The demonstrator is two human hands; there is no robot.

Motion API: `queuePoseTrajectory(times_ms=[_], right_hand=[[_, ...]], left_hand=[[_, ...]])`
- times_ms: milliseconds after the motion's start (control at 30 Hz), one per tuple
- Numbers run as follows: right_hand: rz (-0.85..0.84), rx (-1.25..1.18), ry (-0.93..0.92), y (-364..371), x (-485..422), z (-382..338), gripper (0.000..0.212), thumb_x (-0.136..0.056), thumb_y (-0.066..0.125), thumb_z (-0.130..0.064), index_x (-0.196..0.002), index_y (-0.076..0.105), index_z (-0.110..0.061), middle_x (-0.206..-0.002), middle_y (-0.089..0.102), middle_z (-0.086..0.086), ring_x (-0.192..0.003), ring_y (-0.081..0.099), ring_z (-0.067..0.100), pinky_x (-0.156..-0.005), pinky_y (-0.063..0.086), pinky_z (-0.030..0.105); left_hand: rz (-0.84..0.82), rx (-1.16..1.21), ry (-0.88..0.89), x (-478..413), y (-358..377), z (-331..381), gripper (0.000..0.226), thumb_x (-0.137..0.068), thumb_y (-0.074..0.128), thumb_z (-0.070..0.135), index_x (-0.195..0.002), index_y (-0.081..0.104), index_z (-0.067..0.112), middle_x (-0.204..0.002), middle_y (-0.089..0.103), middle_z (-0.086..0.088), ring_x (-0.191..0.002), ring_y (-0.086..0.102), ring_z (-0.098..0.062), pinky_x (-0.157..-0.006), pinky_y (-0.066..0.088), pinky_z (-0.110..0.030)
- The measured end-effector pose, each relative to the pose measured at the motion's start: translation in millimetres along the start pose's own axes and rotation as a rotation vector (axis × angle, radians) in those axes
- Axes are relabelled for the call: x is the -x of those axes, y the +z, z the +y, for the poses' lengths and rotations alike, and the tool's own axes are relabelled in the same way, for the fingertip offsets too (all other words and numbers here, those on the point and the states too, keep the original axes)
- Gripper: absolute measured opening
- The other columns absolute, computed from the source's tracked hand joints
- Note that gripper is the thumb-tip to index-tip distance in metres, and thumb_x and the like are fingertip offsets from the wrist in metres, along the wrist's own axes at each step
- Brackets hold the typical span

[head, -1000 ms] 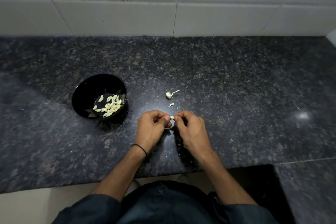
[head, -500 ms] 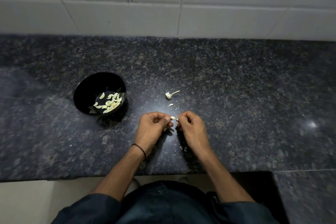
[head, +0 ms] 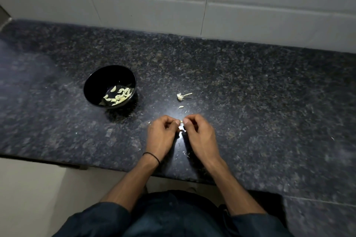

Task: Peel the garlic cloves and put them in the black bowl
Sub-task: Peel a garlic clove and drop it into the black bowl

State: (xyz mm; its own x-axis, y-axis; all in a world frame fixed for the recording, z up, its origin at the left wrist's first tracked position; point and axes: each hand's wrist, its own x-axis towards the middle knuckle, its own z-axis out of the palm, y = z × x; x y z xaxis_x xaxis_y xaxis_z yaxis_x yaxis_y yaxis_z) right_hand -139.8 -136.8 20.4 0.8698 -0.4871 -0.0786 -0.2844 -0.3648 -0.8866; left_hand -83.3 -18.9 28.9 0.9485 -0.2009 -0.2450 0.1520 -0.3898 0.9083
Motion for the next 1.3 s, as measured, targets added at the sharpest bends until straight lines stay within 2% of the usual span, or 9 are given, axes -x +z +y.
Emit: queuePoseTrajectory(times_ms=[133,300,400,500,633,767,933,1167,1300], right_hand=[[-0.014,-0.061,0.021,-1.3,1.6,5.0,0.010,-0.097,0.062,-0.018,-0.089,0.066,-0.017,-0.085,0.070,-0.006,-0.080,0.066,0.004,-0.070,0.047,0.014],[0.007,-0.202,0.085,-6.9,4.3,2.9,0.008,-0.097,0.062,-0.011,-0.092,0.068,-0.010,-0.087,0.071,-0.001,-0.074,0.063,-0.004,-0.065,0.044,0.005],[0.025,-0.294,0.139,-5.5,4.7,1.8,0.007,-0.096,0.063,-0.008,-0.092,0.069,-0.009,-0.087,0.072,0.002,-0.071,0.064,-0.002,-0.065,0.048,0.009],[0.050,-0.328,0.173,-3.2,3.0,0.9,0.006,-0.094,0.067,-0.010,-0.089,0.070,-0.011,-0.084,0.073,0.002,-0.072,0.067,0.004,-0.065,0.051,0.014],[0.079,-0.424,0.237,-1.5,2.8,-1.4,0.006,-0.093,0.070,-0.009,-0.087,0.070,-0.006,-0.080,0.073,0.008,-0.070,0.066,0.010,-0.064,0.053,0.021],[0.115,-0.457,0.282,1.8,4.4,-3.0,0.009,-0.092,0.071,-0.011,-0.087,0.070,-0.004,-0.071,0.070,0.008,-0.065,0.064,0.016,-0.063,0.055,0.032],[0.139,-0.442,0.279,7.6,5.0,-9.5,0.013,-0.091,0.073,-0.015,-0.082,0.070,-0.006,-0.066,0.068,0.007,-0.061,0.061,0.016,-0.062,0.054,0.037],[0.138,-0.474,0.290,16.9,8.6,-20.9,0.025,-0.091,0.074,-0.026,-0.080,0.069,-0.005,-0.058,0.058,0.002,-0.054,0.051,0.012,-0.054,0.045,0.026],[0.172,-0.513,0.304,21.9,6.6,-18.0,0.021,-0.089,0.077,-0.023,-0.079,0.069,-0.007,-0.063,0.064,0.004,-0.063,0.058,0.018,-0.068,0.052,0.037]], left_hand=[[0.033,-0.008,-0.008,11.7,5.9,0.0,0.017,-0.094,0.066,0.022,-0.082,0.071,0.013,-0.070,0.074,-0.001,-0.067,0.071,-0.013,-0.069,0.055,-0.025],[0.057,-0.058,0.023,15.3,6.9,-6.4,0.021,-0.095,0.065,0.027,-0.080,0.071,0.013,-0.069,0.072,0.002,-0.067,0.069,-0.010,-0.066,0.050,-0.022],[0.044,-0.091,0.060,12.6,5.3,-7.3,0.006,-0.088,0.073,0.017,-0.082,0.072,0.017,-0.073,0.072,0.006,-0.070,0.066,-0.005,-0.067,0.050,-0.019],[-0.009,-0.098,0.099,9.0,2.6,-5.9,0.011,-0.084,0.075,0.009,-0.082,0.070,0.019,-0.075,0.071,0.010,-0.068,0.063,0.003,-0.065,0.047,-0.013],[-0.067,-0.102,0.175,1.8,-0.8,-5.0,0.011,-0.085,0.073,0.013,-0.078,0.071,0.021,-0.081,0.070,0.007,-0.078,0.066,-0.007,-0.074,0.050,-0.021],[-0.083,-0.153,0.265,-6.9,-7.2,-2.6,0.010,-0.091,0.070,0.019,-0.081,0.070,0.017,-0.090,0.064,0.009,-0.081,0.063,-0.005,-0.077,0.049,-0.021],[-0.182,-0.139,0.355,-12.1,-16.4,1.2,0.011,-0.087,0.074,0.012,-0.092,0.073,0.022,-0.096,0.068,0.012,-0.070,0.058,0.004,-0.069,0.042,-0.010],[-0.235,-0.056,0.196,-24.6,-25.4,-6.4,0.009,-0.088,0.071,0.018,-0.083,0.074,0.025,-0.075,0.074,0.011,-0.075,0.071,-0.011,-0.072,0.057,-0.034],[-0.196,0.010,0.163,-28.9,-36.3,-7.4,0.007,-0.091,0.070,0.013,-0.085,0.073,0.017,-0.076,0.075,0.002,-0.070,0.073,-0.008,-0.070,0.056,-0.024]])
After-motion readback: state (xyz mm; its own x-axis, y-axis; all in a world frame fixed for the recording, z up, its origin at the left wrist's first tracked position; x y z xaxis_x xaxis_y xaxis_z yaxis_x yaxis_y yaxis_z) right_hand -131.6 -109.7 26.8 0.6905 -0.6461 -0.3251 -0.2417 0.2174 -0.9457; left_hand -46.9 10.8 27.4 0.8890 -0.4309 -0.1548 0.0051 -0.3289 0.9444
